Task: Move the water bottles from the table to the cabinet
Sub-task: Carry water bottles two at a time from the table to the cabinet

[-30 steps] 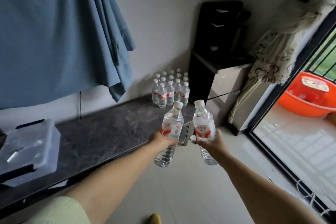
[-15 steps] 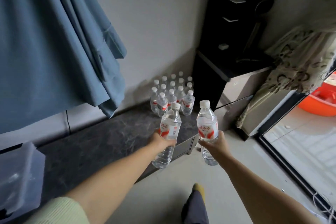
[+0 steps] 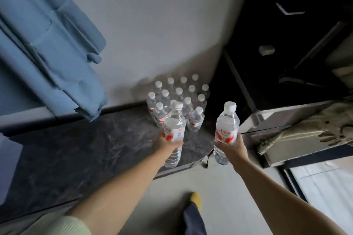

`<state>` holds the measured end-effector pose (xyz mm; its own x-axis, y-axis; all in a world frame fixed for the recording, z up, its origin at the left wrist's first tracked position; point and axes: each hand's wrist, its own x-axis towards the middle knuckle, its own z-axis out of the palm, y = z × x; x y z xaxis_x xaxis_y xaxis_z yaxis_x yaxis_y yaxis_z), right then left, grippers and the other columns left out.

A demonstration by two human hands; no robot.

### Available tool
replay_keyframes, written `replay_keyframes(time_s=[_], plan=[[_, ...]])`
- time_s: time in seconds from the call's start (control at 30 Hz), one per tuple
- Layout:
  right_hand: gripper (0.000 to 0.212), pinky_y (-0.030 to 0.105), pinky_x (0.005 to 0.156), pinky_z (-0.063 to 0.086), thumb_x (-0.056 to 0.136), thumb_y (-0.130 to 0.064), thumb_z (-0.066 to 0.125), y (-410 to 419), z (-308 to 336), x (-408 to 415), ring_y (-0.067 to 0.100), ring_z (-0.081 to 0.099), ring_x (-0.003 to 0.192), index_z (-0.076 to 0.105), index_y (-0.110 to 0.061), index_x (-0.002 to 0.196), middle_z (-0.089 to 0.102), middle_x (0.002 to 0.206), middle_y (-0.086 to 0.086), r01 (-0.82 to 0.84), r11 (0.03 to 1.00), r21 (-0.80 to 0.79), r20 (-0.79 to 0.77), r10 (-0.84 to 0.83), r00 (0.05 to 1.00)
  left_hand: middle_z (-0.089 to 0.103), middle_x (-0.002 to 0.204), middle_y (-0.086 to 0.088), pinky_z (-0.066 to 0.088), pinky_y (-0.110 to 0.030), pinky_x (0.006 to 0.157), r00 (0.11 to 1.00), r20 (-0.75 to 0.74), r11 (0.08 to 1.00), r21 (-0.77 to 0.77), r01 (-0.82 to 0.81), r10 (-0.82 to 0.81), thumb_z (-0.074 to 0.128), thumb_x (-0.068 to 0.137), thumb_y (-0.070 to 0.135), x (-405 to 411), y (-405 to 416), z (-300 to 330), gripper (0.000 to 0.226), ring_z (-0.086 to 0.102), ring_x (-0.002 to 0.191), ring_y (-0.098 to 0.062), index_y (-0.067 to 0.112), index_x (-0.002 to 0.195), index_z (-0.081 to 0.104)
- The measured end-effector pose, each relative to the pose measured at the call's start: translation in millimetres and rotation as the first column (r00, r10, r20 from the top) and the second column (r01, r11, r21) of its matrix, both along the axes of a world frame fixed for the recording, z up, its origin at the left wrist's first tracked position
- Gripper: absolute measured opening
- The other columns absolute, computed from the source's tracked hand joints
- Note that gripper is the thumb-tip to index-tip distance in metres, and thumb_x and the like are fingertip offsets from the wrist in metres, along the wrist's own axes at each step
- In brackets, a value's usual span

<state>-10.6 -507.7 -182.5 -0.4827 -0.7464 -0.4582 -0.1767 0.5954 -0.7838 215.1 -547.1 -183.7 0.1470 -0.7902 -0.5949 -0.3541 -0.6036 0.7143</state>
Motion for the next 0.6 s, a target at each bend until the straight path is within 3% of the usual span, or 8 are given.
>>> replay_keyframes(time_s=[0.17,0.23,0.3,0.4,0.43,0.53,0.6], plan=[[0.057,0.035,0.079,0.050,0.067,-0.018,0.086,-33.0,-35.9,-23.3,0.022,0.065,0.092,0.052,-0.023,0.112,0.068,0.103,0.001,-0.017,1.000,0.022,0.041,0.016,0.999,0.070,0.103,-0.009,0.052,-0.037,0.087,0.992,-0.014,0.992,-0.013,-0.129,0.129,0.088,0.062,0.012,-18.4,-16.1,-38.7,0.043,0.066,0.094,-0.026,0.025,0.086,0.054],[0.057,0.040,0.083,0.053,0.067,-0.020,0.086,-46.3,-60.8,-28.1,0.023,0.065,0.093,0.052,-0.023,0.113,0.068,0.103,0.002,-0.029,0.999,0.037,0.052,0.027,0.998,0.071,0.092,-0.003,0.053,-0.027,0.073,0.988,-0.028,0.988,-0.026,-0.152,0.151,0.087,0.061,0.005,-24.5,-24.9,-62.6,0.041,0.067,0.082,-0.020,0.025,0.079,0.056],[0.059,0.043,0.085,0.054,0.068,-0.020,0.086,-61.2,-84.8,-30.1,0.026,0.065,0.094,0.051,-0.021,0.114,0.067,0.103,0.003,-0.034,0.998,0.053,0.050,0.031,0.998,0.070,0.088,0.002,0.051,-0.021,0.065,0.985,-0.047,0.985,-0.030,-0.170,0.168,0.086,0.062,0.003,-30.5,-35.7,-83.5,0.040,0.066,0.076,-0.011,0.026,0.082,0.060],[0.058,0.040,0.078,0.054,0.066,-0.010,0.085,-86.5,-119.1,-32.1,0.025,0.064,0.090,0.051,-0.020,0.111,0.066,0.099,0.003,-0.011,0.998,0.064,0.062,0.007,0.998,0.072,0.100,-0.010,0.055,-0.042,0.085,0.976,-0.091,0.979,-0.026,-0.202,0.199,0.085,0.065,0.003,-43.0,-55.5,-115.0,0.044,0.069,0.092,-0.025,0.013,0.102,0.065],[0.057,0.040,0.076,0.055,0.065,-0.007,0.085,-94.5,-132.7,-33.9,0.026,0.065,0.089,0.052,-0.018,0.110,0.067,0.099,0.005,-0.002,0.998,0.065,0.064,-0.002,0.998,0.072,0.100,-0.009,0.055,-0.042,0.086,0.974,-0.092,0.976,-0.042,-0.214,0.209,0.085,0.065,0.004,-47.7,-61.9,-124.6,0.044,0.068,0.094,-0.027,0.013,0.104,0.064],[0.057,0.038,0.075,0.053,0.065,-0.015,0.087,-118.6,-167.4,-34.9,0.029,0.067,0.093,0.056,-0.016,0.113,0.069,0.097,0.003,-0.004,0.996,0.086,0.040,0.001,0.999,0.069,0.093,0.007,0.052,-0.016,0.075,0.965,-0.090,0.958,-0.129,-0.257,0.247,0.084,0.066,0.004,-62.8,-79.0,-152.2,0.046,0.066,0.087,-0.015,0.024,0.099,0.058],[0.061,0.030,0.077,0.047,0.067,-0.026,0.088,-133.5,-188.0,-32.3,0.031,0.066,0.098,0.055,-0.019,0.118,0.068,0.099,0.003,-0.001,0.997,0.073,-0.024,0.002,1.000,0.068,0.100,0.005,0.046,-0.010,0.075,0.950,-0.105,0.938,-0.162,-0.307,0.293,0.083,0.067,0.003,-74.1,-86.9,-170.7,0.053,0.064,0.092,-0.014,0.019,0.110,0.056]])
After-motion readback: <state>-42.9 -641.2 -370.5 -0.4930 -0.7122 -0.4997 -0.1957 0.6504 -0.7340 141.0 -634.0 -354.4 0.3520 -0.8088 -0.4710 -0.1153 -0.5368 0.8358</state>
